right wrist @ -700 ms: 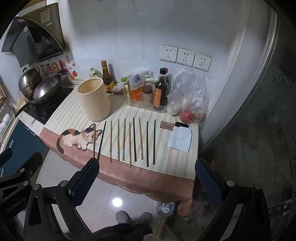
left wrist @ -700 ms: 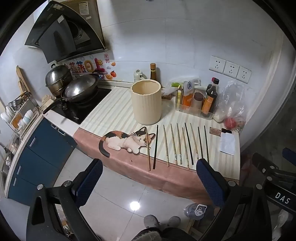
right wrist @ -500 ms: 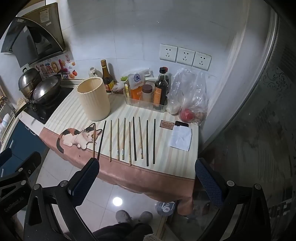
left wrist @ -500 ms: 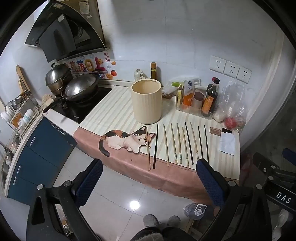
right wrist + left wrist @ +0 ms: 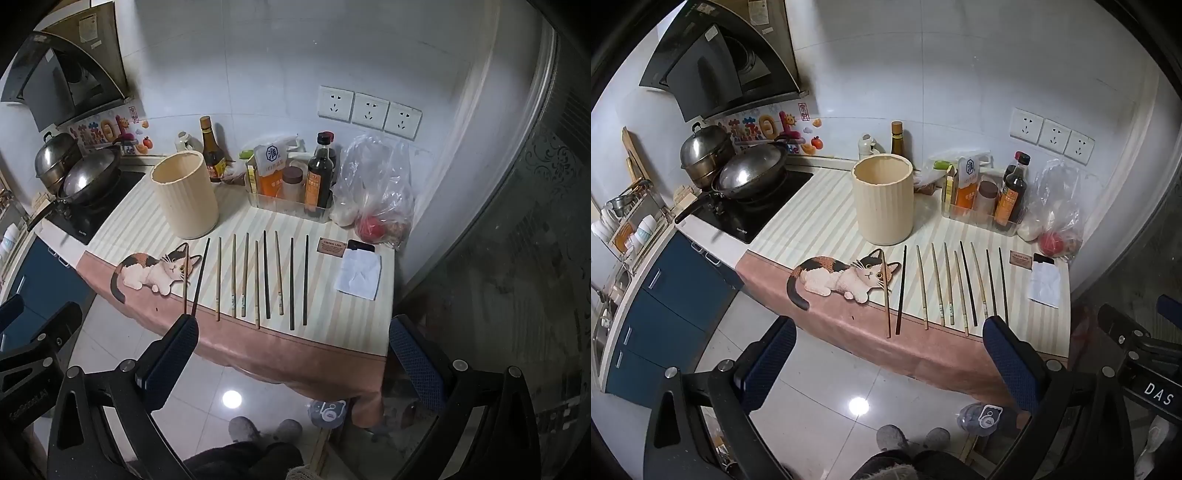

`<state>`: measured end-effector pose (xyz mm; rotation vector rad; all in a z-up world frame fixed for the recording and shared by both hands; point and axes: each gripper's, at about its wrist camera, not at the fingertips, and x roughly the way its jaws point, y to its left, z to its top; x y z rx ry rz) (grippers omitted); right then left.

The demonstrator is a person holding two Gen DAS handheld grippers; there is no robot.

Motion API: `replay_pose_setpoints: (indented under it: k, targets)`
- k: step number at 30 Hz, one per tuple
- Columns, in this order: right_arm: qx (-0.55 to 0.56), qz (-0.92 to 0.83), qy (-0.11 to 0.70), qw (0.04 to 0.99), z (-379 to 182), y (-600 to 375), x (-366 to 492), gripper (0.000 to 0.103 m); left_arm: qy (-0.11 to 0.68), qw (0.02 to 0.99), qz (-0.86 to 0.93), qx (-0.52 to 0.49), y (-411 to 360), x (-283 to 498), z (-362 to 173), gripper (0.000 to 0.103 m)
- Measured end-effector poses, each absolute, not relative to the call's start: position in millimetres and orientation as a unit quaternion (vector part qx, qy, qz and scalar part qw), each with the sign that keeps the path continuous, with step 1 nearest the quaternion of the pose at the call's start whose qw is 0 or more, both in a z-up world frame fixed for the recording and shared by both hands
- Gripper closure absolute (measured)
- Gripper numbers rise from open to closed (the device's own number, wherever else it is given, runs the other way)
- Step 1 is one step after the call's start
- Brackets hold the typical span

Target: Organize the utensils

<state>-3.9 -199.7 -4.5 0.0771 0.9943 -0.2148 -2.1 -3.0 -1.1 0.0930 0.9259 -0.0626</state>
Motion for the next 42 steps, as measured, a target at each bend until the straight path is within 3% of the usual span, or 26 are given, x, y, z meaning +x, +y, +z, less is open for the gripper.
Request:
replay_pose_setpoints:
  k: [42]
  targets:
    - [0.031,-0.095,0.465,0.880,8.5,-194.9,-0.3,0.000,0.440,0.897,-0.025,0.039,4.8,4.6,6.6,0.000]
